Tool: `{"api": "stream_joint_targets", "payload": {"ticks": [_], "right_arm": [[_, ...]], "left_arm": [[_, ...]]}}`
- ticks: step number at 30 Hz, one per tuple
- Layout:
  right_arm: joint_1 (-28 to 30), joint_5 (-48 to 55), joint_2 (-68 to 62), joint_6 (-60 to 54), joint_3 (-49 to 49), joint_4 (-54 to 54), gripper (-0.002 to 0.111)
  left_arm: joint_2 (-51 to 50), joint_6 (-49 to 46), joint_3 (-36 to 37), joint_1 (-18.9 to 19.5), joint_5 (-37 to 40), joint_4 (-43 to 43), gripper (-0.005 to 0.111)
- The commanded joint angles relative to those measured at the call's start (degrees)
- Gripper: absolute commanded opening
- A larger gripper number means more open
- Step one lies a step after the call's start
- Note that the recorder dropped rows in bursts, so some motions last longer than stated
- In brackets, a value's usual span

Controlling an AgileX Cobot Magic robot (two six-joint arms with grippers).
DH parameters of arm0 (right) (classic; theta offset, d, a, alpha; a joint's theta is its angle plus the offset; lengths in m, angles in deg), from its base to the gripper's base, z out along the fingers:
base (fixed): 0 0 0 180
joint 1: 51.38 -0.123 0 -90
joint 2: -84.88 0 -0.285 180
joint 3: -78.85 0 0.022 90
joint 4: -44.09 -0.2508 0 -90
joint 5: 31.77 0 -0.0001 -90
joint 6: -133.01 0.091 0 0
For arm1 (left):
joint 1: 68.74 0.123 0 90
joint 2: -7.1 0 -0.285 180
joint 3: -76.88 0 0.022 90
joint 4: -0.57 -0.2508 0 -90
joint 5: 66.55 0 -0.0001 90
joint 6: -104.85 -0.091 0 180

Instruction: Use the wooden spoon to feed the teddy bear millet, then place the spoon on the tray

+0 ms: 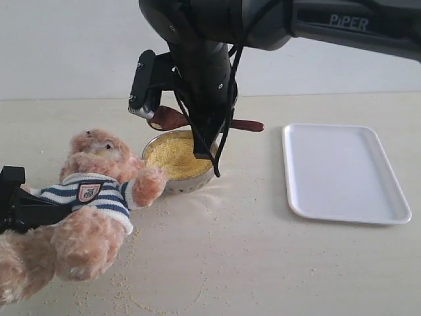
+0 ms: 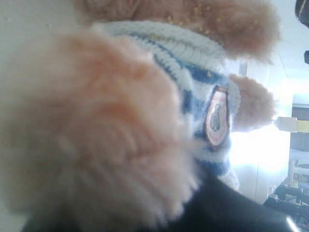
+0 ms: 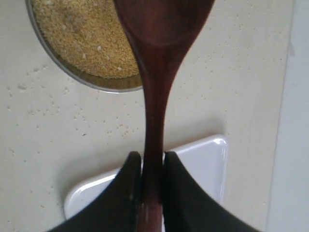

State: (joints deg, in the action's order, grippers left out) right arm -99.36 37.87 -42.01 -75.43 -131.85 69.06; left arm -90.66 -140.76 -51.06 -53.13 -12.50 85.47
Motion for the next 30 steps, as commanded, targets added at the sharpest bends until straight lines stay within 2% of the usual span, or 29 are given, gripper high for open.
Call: {"api": "stream_joint_targets", "payload": {"ticks": [1,9,19,22,26,30], "right_arm": [[-1.2,0.3,0.6,-0.3,-0.1,-1.4,0.0],[-5.9,-4.8,0.6,3.0,-0.1,3.8,0.0],[-9.2,-12.9,0.6,5.6,-0.1,4.8,0.0],[-9.2,-11.6,0.5,-0.5,-0.1,5.3,0.0],[-9.7,-9.7,-2.2,-1.4,-0.1,11.9,0.0],[-13.4,-9.8,-4.9,7.4,-0.1,22.6,0.0]], "left_arm": [[0.5,0.4,-0.1,-0.2,2.3,0.1,0.005],[0.5,0.4,-0.1,-0.2,2.7,0.1,0.005],[0.5,0.4,-0.1,-0.2,2.7,0.6,0.005],[0.5,0.2,-0.1,-0.2,2.7,1.0,0.005],[0.5,0.0,-0.1,-0.2,2.9,1.4,0.005],[0.5,0.0,-0.1,-0.2,3.0,1.7,0.005]]}}
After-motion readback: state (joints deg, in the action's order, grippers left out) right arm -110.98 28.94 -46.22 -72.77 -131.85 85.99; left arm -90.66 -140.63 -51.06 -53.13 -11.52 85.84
